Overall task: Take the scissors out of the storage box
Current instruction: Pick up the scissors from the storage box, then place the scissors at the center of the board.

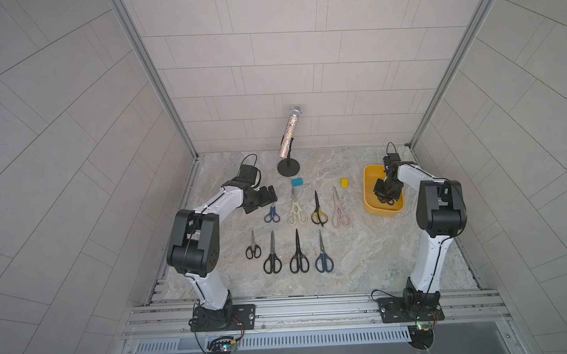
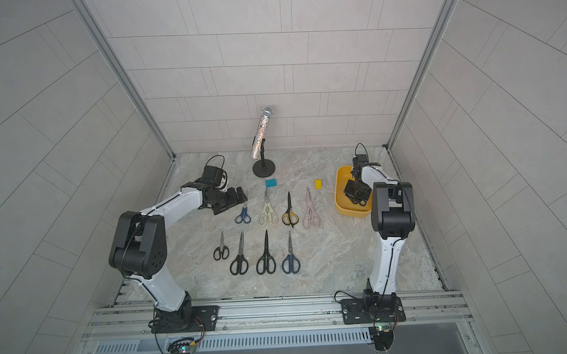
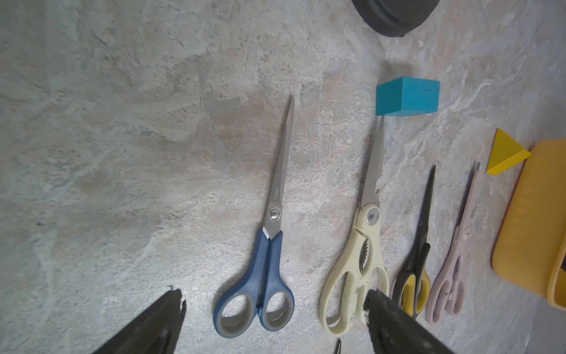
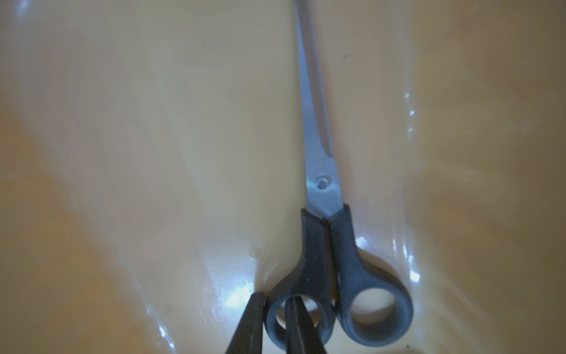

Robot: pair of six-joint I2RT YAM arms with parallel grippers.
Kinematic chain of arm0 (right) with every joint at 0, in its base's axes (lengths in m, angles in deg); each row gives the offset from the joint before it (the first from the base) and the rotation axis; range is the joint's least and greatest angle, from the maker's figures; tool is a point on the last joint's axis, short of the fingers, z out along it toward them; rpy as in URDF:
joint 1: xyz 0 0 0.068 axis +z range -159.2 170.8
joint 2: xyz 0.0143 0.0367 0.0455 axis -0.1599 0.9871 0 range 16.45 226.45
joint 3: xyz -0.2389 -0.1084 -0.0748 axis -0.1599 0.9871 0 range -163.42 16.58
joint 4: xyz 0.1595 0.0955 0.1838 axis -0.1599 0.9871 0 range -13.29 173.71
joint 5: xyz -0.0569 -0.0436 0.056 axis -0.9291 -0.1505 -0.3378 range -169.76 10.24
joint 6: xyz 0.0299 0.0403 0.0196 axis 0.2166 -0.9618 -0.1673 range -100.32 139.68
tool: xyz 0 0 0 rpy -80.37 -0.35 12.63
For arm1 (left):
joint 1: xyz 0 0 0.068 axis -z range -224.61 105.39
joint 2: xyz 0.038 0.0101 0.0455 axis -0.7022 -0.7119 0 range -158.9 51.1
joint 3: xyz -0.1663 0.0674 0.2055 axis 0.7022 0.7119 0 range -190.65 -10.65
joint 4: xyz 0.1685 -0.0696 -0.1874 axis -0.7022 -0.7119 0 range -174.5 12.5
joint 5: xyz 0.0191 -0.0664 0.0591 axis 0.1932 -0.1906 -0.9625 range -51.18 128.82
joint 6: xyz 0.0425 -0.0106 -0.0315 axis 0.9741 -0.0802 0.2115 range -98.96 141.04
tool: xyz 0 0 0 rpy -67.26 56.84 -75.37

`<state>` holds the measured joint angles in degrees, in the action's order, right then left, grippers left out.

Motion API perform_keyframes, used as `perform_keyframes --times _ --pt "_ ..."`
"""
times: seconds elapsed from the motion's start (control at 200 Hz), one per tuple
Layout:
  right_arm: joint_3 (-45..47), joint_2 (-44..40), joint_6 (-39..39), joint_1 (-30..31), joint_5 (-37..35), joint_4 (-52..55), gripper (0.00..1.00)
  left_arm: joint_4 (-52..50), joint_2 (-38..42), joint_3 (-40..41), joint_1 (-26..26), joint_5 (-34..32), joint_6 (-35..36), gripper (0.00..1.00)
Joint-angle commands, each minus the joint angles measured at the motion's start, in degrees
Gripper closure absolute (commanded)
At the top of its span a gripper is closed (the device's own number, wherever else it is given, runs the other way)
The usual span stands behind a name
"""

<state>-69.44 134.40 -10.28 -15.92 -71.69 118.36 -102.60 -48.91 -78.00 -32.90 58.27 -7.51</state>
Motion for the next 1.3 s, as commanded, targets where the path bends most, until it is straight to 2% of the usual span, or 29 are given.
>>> perform_keyframes --times 0.0,0.14,0.475,0.77,1.021,1.151,1.296 --pt "0.2 1.9 0.7 -0.3 -1.1 0.6 0.88 -0.9 2.7 1.5 0.0 -1.4 0.9 0.0" --pt "0.3 1.2 1.5 -0.3 -1.2 0.6 1.0 -0.1 3.5 2.6 -0.3 -1.3 0.5 0.0" --pt "-4.5 -5.0 3.4 -0.3 -1.2 4.2 1.0 3.5 4.9 6.4 -3.4 0.9 -2.5 0.0" --pt "-2.6 -14.3 3.6 1.0 0.3 8.6 1.0 1.9 7.1 7.0 -3.5 2.5 -1.8 0.0" --pt "11.9 -30.4 0.2 8.6 3.6 9.0 1.0 3.0 12.3 12.0 -3.2 4.6 -2.1 0.0" --pt "20.1 -39.6 -3.3 15.9 3.5 9.5 1.0 3.4 15.8 15.9 -1.6 5.1 -2.4 0.0" --pt "30.8 -49.6 -12.2 24.9 5.5 7.8 1.0 2.1 19.3 18.9 1.8 4.8 -1.9 0.0"
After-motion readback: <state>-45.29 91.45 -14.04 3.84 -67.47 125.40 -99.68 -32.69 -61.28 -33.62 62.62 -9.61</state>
